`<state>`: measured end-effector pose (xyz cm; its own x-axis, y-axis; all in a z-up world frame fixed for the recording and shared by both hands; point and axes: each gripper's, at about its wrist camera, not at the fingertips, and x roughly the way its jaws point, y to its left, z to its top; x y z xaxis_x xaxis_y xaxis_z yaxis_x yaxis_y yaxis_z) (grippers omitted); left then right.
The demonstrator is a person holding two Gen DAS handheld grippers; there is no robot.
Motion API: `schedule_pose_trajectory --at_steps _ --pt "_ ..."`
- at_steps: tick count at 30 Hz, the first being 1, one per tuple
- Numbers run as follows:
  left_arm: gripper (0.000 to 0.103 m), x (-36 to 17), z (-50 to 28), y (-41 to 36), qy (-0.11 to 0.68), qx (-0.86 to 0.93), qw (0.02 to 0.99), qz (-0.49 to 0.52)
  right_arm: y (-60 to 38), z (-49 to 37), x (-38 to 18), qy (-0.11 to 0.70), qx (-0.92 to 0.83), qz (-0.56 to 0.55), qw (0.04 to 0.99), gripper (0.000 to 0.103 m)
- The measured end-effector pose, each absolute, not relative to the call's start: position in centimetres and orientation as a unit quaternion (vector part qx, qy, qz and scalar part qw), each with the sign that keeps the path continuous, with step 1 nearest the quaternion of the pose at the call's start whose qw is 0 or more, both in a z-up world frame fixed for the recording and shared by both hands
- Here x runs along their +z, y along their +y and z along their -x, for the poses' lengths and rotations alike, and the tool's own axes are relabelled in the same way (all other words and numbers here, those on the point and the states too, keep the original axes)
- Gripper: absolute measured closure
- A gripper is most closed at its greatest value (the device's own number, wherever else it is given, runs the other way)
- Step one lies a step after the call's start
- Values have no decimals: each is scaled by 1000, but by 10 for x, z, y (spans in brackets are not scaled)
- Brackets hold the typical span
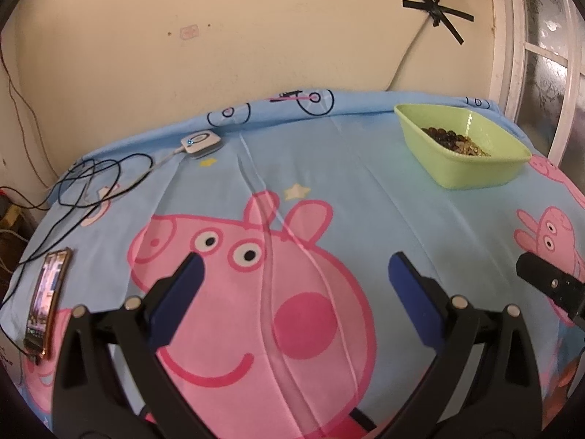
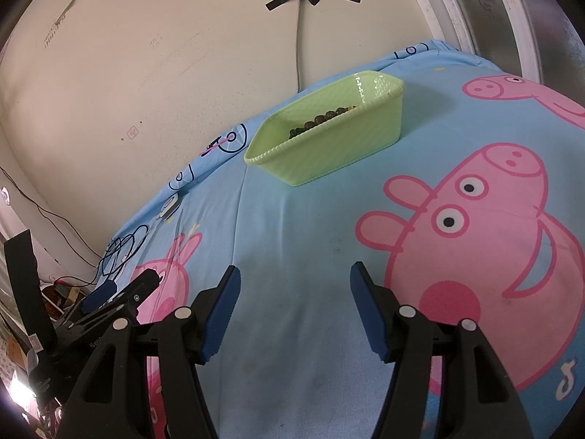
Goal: Organize jewelry
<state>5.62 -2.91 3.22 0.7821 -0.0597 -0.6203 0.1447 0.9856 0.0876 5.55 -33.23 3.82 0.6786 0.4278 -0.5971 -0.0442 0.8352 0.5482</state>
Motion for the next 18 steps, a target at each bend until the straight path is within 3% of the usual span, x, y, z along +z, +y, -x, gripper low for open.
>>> schedule_pose_trajectory --at_steps 18 --pt "6 28 -57 -31 340 -61 937 -53 -328 -54 41 374 143 -246 883 65"
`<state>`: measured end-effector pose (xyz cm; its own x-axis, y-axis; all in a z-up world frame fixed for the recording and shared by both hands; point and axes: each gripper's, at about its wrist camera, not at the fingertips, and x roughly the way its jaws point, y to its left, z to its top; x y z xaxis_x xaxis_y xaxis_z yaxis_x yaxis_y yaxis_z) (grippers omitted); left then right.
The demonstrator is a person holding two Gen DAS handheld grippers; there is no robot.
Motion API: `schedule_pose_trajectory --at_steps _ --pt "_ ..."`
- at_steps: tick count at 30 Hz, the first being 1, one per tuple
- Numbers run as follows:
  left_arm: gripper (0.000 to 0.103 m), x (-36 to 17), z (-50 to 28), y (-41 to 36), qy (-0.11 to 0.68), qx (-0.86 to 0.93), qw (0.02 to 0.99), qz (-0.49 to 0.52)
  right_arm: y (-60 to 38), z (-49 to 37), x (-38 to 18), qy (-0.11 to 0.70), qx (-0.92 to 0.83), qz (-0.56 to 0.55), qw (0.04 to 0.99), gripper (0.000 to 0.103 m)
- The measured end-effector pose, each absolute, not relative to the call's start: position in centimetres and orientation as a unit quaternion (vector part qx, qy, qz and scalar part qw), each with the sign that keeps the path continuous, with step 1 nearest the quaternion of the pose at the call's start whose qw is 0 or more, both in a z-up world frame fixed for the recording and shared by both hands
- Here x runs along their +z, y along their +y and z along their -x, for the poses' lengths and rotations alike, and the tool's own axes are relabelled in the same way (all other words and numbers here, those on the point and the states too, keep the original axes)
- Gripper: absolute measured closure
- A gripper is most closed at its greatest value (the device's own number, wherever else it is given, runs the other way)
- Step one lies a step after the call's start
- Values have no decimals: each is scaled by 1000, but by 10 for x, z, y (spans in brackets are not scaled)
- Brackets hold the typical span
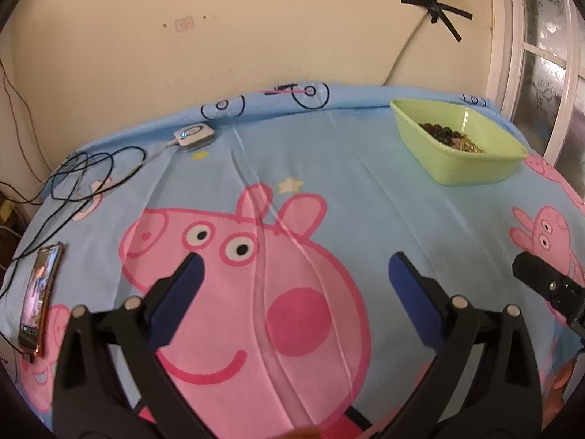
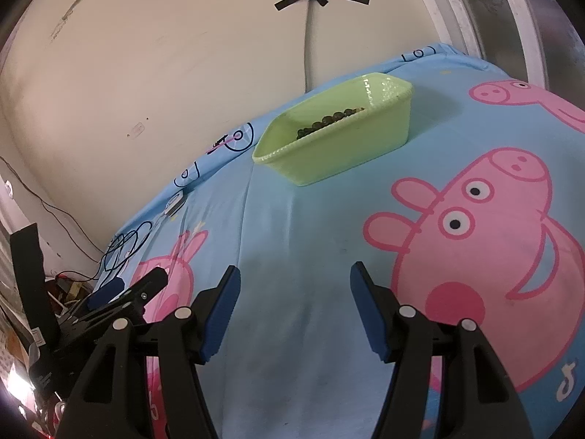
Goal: Organize jewelry
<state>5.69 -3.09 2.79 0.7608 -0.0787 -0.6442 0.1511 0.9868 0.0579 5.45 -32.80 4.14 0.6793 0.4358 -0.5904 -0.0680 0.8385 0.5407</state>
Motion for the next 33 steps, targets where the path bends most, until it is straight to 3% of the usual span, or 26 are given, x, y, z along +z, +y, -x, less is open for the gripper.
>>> schedule_pose_trajectory --at_steps 33 --pt "6 20 -56 -36 364 -63 926 -79 -326 -53 41 374 141 -247 883 65"
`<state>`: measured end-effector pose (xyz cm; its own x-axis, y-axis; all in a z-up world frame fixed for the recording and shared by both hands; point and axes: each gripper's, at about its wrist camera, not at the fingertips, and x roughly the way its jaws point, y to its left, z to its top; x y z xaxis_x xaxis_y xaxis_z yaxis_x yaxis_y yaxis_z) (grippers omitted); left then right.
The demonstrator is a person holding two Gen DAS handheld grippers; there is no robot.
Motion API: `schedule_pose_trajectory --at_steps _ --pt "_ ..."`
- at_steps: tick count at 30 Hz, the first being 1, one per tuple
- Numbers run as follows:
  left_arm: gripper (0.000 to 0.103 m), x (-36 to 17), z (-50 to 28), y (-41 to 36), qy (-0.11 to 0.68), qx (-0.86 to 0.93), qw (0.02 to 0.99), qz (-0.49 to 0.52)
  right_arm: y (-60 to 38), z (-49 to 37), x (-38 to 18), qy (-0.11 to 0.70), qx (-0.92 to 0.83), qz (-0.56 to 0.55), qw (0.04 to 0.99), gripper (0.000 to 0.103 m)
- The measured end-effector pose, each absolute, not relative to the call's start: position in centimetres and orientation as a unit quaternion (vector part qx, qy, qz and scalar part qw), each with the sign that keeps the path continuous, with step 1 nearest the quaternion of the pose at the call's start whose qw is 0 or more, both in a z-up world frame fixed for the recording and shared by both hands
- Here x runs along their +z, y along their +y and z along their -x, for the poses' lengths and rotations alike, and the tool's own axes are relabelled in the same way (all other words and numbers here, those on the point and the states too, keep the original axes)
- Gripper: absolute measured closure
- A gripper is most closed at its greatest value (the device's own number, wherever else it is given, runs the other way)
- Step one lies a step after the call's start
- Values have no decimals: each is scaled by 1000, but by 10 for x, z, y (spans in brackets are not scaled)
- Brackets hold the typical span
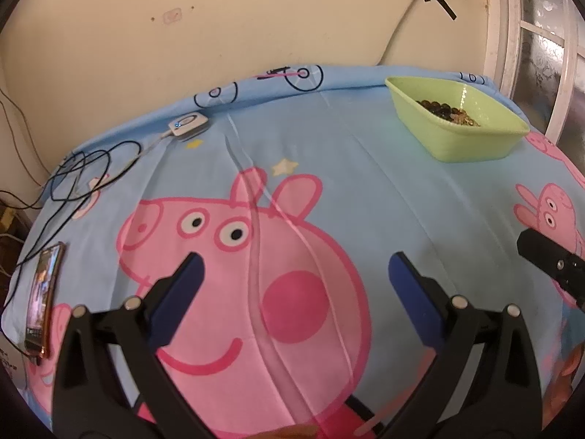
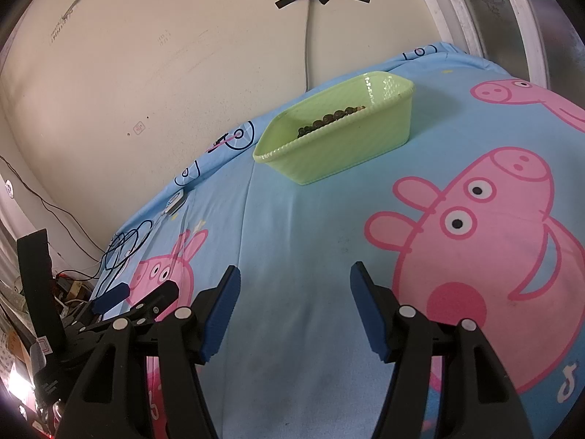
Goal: Organize jewelry
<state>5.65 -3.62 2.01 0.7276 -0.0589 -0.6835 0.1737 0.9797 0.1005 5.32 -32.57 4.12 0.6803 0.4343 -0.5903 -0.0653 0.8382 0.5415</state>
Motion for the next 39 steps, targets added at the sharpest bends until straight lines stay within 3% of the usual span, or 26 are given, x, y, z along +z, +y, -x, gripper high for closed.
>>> schedule_pose_trajectory --at_steps 39 --pt "6 15 -56 -42 357 -33 927 -114 -325 -53 42 373 144 -249 882 65"
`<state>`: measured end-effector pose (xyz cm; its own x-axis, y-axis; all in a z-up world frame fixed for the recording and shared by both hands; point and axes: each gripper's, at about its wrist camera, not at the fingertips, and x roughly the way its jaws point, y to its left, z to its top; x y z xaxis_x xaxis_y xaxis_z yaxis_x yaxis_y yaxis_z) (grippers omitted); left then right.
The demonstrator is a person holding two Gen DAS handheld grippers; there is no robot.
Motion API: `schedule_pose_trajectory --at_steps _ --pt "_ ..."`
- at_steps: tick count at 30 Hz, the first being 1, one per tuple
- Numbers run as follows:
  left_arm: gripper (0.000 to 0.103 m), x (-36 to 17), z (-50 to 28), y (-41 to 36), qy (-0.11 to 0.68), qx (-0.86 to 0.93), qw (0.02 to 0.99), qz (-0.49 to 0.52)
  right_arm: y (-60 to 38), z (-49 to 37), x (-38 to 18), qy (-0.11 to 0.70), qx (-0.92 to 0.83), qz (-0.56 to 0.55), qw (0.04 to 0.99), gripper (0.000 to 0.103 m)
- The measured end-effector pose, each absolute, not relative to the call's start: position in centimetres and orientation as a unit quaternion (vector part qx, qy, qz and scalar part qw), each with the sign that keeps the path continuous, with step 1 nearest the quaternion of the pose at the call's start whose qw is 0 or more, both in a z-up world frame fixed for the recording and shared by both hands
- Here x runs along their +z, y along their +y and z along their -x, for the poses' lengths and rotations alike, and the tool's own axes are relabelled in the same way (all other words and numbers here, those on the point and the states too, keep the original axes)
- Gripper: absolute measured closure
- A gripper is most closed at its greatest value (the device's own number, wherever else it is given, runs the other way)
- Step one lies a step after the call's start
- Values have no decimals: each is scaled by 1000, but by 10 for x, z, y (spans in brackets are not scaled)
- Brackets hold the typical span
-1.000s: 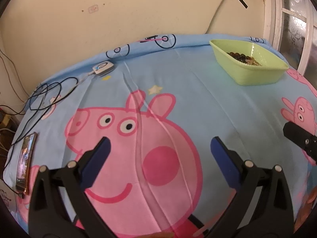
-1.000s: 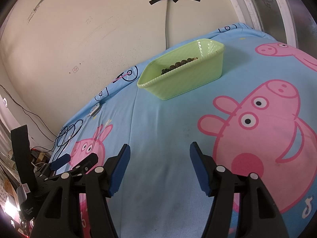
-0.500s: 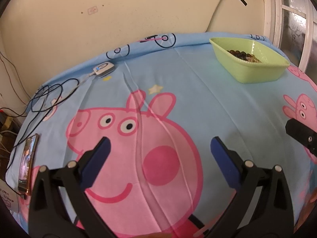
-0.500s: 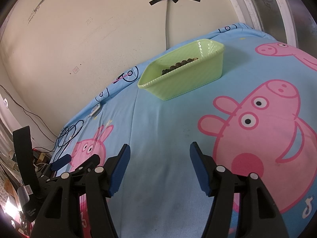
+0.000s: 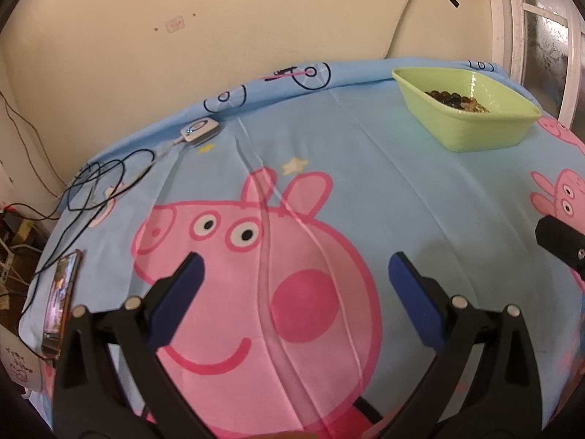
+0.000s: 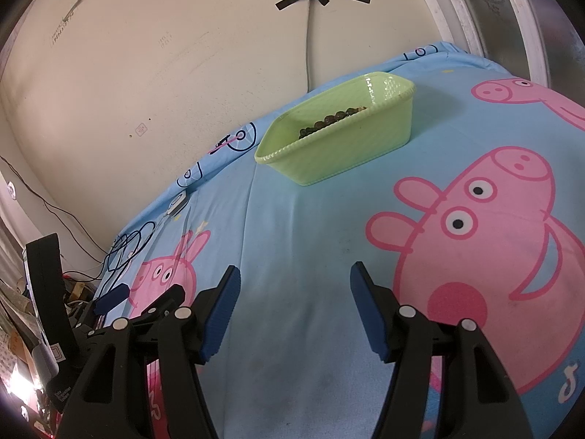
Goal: Organize jewelry
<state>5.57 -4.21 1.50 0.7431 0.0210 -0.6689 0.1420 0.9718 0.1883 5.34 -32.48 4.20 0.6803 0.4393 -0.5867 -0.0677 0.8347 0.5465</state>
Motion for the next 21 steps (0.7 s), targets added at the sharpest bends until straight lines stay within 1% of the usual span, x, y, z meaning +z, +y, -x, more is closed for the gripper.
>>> schedule_pose_trajectory --at_steps 21 --pt "6 13 -55 -46 360 -47 924 -117 -325 -53 42 373 144 -250 882 65"
